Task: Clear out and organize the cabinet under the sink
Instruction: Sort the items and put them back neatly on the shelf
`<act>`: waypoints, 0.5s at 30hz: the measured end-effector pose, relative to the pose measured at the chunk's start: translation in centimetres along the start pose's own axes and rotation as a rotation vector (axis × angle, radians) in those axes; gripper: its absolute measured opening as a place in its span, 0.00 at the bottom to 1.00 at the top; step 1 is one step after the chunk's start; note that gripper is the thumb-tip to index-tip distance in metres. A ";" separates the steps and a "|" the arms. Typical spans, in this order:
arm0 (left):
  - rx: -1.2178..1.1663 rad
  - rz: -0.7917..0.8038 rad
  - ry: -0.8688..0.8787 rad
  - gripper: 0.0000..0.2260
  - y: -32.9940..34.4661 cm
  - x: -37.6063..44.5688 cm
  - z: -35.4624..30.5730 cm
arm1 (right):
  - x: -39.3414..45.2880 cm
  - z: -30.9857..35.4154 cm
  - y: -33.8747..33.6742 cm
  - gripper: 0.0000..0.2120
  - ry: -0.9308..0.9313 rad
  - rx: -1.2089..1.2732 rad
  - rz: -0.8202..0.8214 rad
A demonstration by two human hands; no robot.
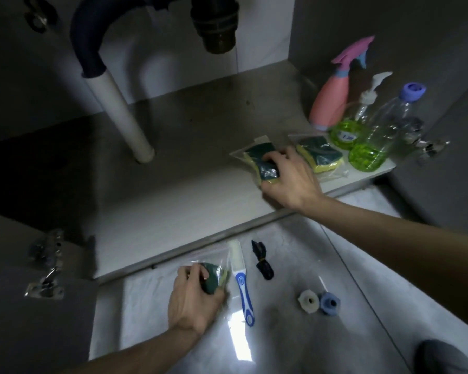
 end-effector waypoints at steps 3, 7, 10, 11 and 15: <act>-0.070 -0.020 0.233 0.15 -1.7 -1.7 -3.8 | 0.2 -0.4 -2.7 0.27 -0.058 0.083 -0.105; -0.175 -0.130 0.414 0.14 -5.3 0.6 -9.3 | 1.8 -3.1 -6.0 0.28 0.005 0.028 -0.196; -0.250 -0.257 0.399 0.12 -7.8 5.0 -12.8 | 3.2 -5.6 -7.3 0.27 0.133 0.000 -0.199; -0.271 -0.280 0.349 0.13 -8.2 6.6 -13.5 | 3.5 -6.3 -7.3 0.26 0.162 -0.020 -0.190; -0.284 -0.291 0.212 0.13 -7.9 12.3 -16.0 | 3.7 -8.6 -5.5 0.24 0.255 -0.119 -0.027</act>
Point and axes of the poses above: each hand's wrist, its own x-axis towards the middle knuckle, its own y-axis out of the palm, z = x × y, the point moved 7 cm from there along x, towards the middle knuckle, and after that the axes turned 14 degrees about y, right-handed, at the moved point
